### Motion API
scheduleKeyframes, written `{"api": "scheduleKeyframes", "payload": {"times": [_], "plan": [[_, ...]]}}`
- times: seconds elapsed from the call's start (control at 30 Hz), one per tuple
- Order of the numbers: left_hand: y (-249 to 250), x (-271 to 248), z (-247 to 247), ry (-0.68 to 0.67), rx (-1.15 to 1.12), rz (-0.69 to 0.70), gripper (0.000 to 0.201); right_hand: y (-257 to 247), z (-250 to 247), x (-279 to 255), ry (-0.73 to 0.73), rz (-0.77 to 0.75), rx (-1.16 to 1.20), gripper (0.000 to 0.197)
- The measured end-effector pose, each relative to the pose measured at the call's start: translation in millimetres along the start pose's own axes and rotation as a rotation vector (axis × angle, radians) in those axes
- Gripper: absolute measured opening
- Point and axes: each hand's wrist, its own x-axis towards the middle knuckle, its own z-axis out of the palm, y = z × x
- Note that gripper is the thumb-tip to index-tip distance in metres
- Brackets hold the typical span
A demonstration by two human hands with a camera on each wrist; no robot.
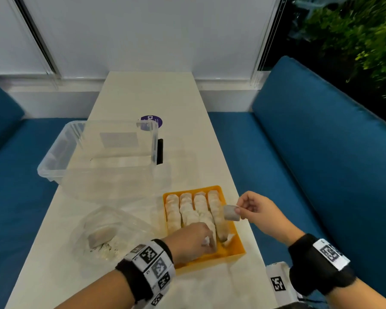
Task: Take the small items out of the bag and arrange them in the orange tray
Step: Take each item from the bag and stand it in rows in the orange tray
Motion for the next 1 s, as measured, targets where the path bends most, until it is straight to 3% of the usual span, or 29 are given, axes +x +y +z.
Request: {"api": "scheduleKeyframes", "payload": {"times": [0.2, 0.33, 0.5, 0.57, 0.67, 0.77, 0.83, 0.93, 1.0], "plan": [[2, 35, 19, -0.228, 0.124, 0.03, 0.041, 18, -3, -9, 0.017, 0.084, 0.08, 0.006], [-1, 47, 23, -0.266, 0.092, -0.003, 0.044, 22, -4, -11, -0.003, 0.109, 0.137, 0.008], [-8, 54, 16, -0.255, -0.219, -0.144, 0.032, 24, -8, -6, -0.127, 0.124, 0.077, 0.011], [-11, 56, 14, -0.248, -0.332, -0.166, 0.014, 26, -7, -2, -0.194, 0.112, 0.019, 0.01], [-14, 58, 11, -0.27, -0.346, -0.194, 0.018, 28, 0, 5, -0.292, 0.098, -0.062, 0.013], [-13, 58, 7, -0.285, -0.277, -0.191, 0.006, 29, 9, 12, -0.352, 0.094, -0.2, 0.017], [-11, 56, 4, -0.268, -0.26, -0.176, 0.015, 28, 15, 17, -0.394, 0.086, -0.281, 0.015], [-12, 51, -3, -0.227, -0.218, -0.159, 0.044, 26, 23, 21, -0.451, 0.073, -0.4, 0.007], [-13, 43, -11, -0.162, -0.184, -0.167, 0.047, 26, 29, 23, -0.489, 0.068, -0.491, 0.006]]}}
